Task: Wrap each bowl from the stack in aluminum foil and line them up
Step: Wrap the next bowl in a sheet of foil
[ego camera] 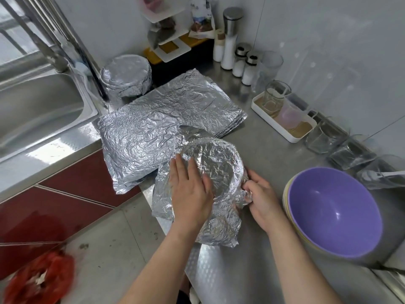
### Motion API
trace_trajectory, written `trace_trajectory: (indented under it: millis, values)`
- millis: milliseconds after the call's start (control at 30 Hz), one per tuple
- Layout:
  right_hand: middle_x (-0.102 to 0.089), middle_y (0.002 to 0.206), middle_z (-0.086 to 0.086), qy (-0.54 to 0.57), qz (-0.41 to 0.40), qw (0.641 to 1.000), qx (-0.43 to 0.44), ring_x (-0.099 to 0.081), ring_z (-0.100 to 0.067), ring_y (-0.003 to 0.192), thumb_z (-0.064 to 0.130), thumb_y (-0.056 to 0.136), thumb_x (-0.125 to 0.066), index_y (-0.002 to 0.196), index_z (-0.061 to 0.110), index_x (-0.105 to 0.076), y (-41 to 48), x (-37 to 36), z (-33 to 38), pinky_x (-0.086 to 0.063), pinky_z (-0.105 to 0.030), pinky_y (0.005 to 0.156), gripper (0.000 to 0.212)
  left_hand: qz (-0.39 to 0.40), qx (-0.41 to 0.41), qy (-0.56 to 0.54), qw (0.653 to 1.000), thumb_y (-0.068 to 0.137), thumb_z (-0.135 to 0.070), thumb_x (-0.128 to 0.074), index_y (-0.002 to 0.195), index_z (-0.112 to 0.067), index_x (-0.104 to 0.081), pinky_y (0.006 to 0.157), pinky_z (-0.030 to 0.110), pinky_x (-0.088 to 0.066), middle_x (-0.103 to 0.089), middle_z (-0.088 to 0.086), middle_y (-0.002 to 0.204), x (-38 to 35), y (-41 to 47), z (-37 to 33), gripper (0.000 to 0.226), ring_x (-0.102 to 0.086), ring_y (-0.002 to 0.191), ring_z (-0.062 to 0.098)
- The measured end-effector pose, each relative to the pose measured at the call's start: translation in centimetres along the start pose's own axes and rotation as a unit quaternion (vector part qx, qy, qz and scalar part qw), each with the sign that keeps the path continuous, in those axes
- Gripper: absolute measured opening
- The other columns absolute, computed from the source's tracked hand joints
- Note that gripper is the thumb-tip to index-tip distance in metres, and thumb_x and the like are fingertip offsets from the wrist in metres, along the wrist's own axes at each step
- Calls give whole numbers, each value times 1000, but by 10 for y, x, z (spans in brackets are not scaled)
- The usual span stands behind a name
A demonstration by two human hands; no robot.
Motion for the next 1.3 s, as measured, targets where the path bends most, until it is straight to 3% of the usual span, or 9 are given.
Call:
trace_trajectory:
  millis: [200, 367, 500, 700, 767, 900, 1033, 1167, 1300]
  values:
    - [-73, 108, 0, -125, -97, 987, 33, -67, -15, 103, -16, 83, -49, 121, 7, -65, 7, -3, 3, -51, -36, 97, 48, -8, 58, -13, 998, 101, -39, -32, 151, -19, -25, 121, 39, 0, -5, 10, 163, 12, 3, -1, 54, -1, 150, 28]
    - [-73, 107, 5, -218, -133, 963, 82, -67, -6, 100, -5, 84, -59, 115, 15, -70, 4, -7, 7, -51, -28, 92, 39, -4, 59, -6, 998, 98, -36, -42, 148, -18, -30, 122, 45, -11, -17, 11, 161, 16, 34, 14, 54, -11, 148, 29]
    - [-75, 99, -4, -449, -177, 858, 175, -65, -20, 79, 4, 89, -53, 114, 14, -71, -4, -16, 6, -36, -21, 62, 32, -10, 5, -6, 1000, 98, -33, -37, 139, -15, -39, 121, 44, -15, -34, 10, 154, -1, 37, 19, 45, -14, 148, 24]
    - [-65, 74, -10, -340, -122, 922, 140, -53, -25, 68, 18, 93, -42, 84, 3, -64, -18, -27, 10, -42, -38, 65, 28, -33, 10, 20, 999, 98, -33, -29, 139, -7, -41, 117, 46, -19, -42, 14, 148, -5, 33, 18, 49, -23, 145, 30]
    - [-57, 70, -7, -352, -124, 920, 121, -48, -27, 70, 26, 100, -43, 81, 3, -54, -18, -29, 17, -29, -40, 65, 32, -23, 15, 34, 999, 98, -35, -26, 140, -9, -39, 118, 44, -18, -40, 13, 149, -7, 32, 16, 51, -23, 144, 30]
    - [-55, 93, -2, -333, -145, 926, 102, -48, -23, 81, 28, 102, -42, 111, 10, -45, -3, -35, 30, -25, -29, 61, 20, -5, 5, 60, 998, 101, -35, -31, 144, -7, -34, 118, 44, -16, -36, 14, 151, -10, 30, 17, 52, -21, 145, 32]
    - [-51, 131, -9, -343, -101, 931, 76, -48, -20, 122, 23, 106, -30, 142, 2, -40, 12, -43, 30, -31, -14, 87, 42, -37, 14, 1, 999, 100, -30, -32, 144, -1, -38, 121, 45, -17, -37, 22, 151, -4, 23, 5, 53, -24, 145, 34]
    - [-56, 75, -11, -355, -151, 917, 105, -56, -29, 76, 22, 105, -33, 79, 9, -49, 17, -43, 18, -42, -39, 70, 34, -38, 12, 3, 999, 99, -29, -29, 144, 1, -36, 121, 46, -15, -35, 24, 151, -6, 21, 3, 56, -22, 145, 35]
    - [-42, 57, 0, -348, -178, 915, 100, -43, -17, 56, 16, 103, -36, 62, 15, -37, 8, -43, 18, -30, -34, 58, 41, -26, 15, 5, 1000, 100, -31, -26, 148, 0, -31, 122, 42, -11, -32, 20, 154, -9, 20, 10, 58, -18, 148, 32]
Point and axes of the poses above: each hand's wrist, its own y-axis towards the middle knuckle, its own x-axis out of the back of the hand, z = x × y, the point moved 1 cm from there along y, towards the middle knuckle
